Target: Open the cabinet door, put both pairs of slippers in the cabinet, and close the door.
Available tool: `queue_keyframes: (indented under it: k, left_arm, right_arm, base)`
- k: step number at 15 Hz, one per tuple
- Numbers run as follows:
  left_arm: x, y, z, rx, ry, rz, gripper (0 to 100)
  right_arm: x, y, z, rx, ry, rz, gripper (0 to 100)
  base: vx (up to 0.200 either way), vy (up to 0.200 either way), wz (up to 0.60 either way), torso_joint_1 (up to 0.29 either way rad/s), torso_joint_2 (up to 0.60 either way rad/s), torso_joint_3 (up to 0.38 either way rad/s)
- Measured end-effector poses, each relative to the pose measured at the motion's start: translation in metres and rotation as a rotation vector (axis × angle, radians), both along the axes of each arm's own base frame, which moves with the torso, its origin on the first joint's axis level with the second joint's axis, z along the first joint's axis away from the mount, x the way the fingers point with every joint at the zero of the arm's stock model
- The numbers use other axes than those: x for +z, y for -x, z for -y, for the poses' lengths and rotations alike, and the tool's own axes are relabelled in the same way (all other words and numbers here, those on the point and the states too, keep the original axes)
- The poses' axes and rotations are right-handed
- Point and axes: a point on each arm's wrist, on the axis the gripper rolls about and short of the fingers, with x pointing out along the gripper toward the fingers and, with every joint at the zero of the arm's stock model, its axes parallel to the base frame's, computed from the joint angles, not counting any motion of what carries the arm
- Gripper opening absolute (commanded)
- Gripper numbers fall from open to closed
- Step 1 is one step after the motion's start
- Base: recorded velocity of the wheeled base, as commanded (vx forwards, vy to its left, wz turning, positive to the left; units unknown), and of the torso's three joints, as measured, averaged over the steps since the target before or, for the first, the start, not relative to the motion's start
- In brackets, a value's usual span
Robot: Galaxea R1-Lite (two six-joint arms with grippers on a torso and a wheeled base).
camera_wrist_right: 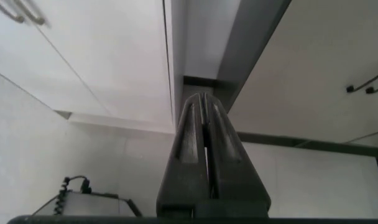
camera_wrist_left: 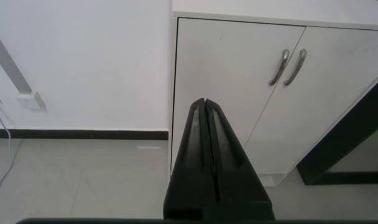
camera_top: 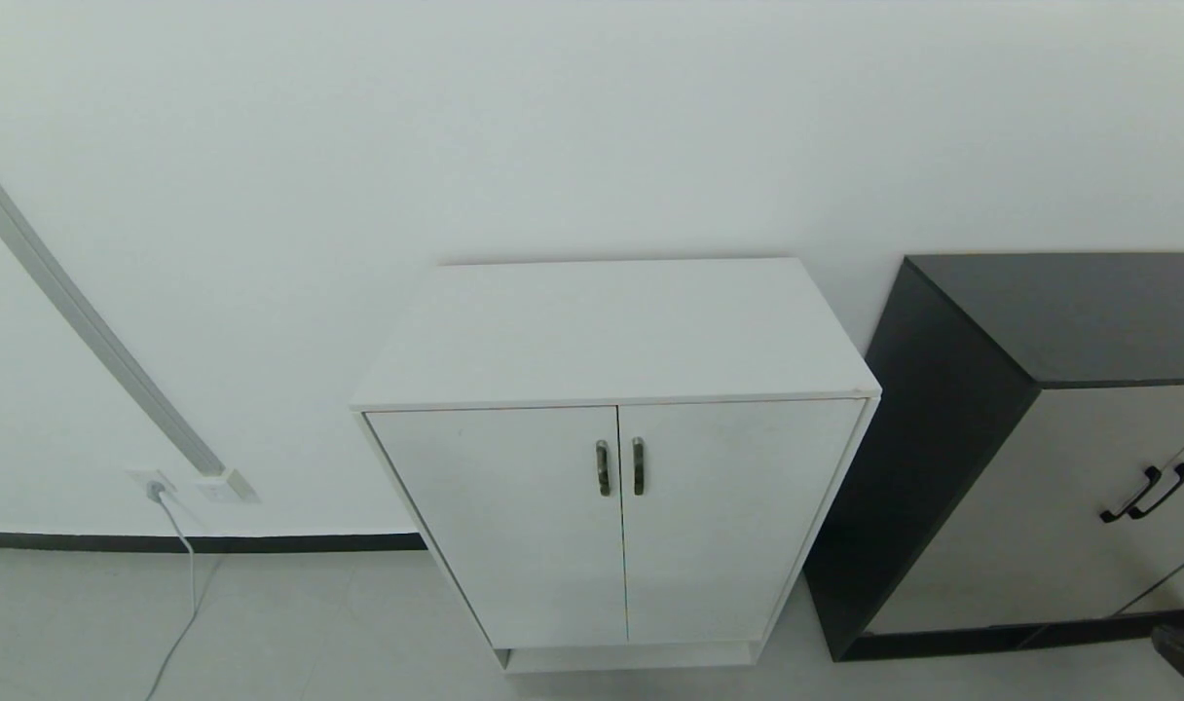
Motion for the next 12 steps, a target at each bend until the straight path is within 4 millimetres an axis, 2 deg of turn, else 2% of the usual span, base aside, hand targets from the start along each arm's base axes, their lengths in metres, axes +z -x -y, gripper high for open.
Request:
queue_keyframes:
  k: [5, 12]
  left_arm:
    - [0.0, 0.0, 0.0, 0.0, 0.0, 0.0, 0]
    - [0.0, 0.0, 0.0, 0.0, 0.0, 0.0, 0]
  right_arm:
    - [-0.025, 0.04, 0.004, 0.069, -0.007, -0.108, 0]
    - [-0.033, 0.057, 0.005, 0.153, -0.028, -0.073, 0]
  base:
    - [0.0, 0.0, 0.0, 0.0, 0.0, 0.0]
    - [0.0, 0.0, 0.0, 0.0, 0.0, 0.0]
